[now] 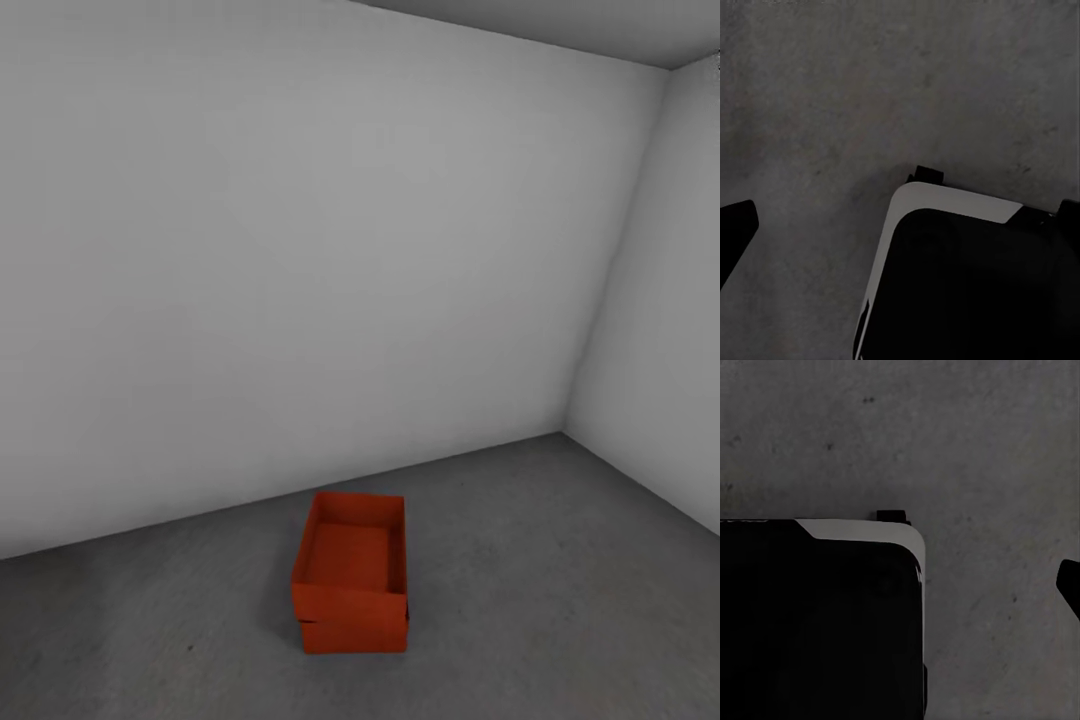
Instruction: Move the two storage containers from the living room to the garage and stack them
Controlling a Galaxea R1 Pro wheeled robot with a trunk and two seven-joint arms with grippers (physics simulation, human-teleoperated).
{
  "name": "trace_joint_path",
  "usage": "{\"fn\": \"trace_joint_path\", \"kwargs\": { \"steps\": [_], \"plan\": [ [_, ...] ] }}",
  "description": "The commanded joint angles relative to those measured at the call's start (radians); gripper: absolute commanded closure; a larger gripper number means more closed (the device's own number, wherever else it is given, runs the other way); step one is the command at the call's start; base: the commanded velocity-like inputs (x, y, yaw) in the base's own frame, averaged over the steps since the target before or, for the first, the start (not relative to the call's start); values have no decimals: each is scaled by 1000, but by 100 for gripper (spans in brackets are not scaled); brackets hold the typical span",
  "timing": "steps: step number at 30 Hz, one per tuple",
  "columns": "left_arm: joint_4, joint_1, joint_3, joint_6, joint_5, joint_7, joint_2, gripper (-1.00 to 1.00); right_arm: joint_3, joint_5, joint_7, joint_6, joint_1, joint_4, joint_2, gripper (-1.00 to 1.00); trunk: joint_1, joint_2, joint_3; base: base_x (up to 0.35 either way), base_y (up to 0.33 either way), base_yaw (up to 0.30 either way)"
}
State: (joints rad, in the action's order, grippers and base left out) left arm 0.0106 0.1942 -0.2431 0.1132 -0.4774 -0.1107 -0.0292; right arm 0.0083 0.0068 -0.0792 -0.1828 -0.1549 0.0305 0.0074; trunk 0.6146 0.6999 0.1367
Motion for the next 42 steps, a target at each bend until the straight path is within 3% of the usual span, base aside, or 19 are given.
{"fn": "trace_joint_path", "kwargs": {
  "steps": [1, 29, 42],
  "plan": [
    [0, 0, -9, 2, -7, -3, 0, -100, 1, 1, -4, -6, -2, 3, 0, -100, 0, 1, 0, 0, 0, 0],
    [0, 0, -9, 2, -8, -3, 0, -100, 1, 1, -4, -7, -1, 3, 3, -100, 0, 1, -45, 0, 0, 0],
    [0, 0, -9, 2, -8, -3, 0, -100, 1, 1, -4, -7, -1, 3, 7, -100, 0, 1, -55, 0, 0, 0]
  ]
}}
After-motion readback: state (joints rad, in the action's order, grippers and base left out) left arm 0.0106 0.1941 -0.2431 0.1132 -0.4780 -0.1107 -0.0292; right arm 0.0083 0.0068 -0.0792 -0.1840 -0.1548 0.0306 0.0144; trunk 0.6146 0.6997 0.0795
